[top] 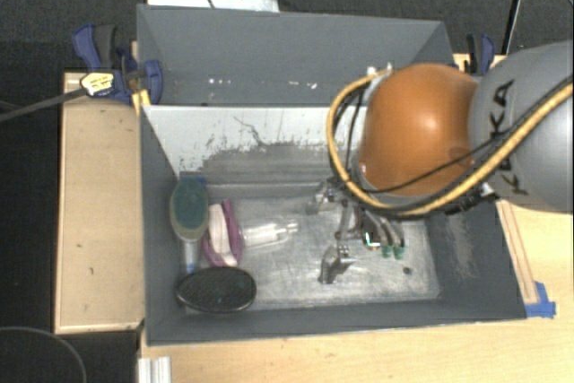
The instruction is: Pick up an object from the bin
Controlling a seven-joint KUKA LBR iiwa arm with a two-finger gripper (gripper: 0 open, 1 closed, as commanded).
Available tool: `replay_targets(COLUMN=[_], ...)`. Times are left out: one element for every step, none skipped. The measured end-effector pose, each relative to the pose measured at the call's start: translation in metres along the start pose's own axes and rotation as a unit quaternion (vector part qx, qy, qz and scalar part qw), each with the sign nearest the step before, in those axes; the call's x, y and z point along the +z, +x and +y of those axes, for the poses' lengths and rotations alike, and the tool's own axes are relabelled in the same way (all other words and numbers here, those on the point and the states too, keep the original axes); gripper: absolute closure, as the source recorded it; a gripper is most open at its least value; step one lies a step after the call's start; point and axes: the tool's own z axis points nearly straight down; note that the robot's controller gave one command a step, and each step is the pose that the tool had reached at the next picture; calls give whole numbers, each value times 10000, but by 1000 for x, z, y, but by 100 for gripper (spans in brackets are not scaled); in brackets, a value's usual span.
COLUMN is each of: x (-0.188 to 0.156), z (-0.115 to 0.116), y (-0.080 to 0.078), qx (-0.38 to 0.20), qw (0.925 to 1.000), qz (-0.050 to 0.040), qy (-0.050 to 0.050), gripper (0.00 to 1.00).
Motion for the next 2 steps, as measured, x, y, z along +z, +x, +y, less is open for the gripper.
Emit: replay_targets(x=[151,148], z=[12,12], y=[-54,-55], qx=[-51,-24], qw=[10000,10000], qz=[-23,-40], qy=[-2,-5], gripper=[0,100])
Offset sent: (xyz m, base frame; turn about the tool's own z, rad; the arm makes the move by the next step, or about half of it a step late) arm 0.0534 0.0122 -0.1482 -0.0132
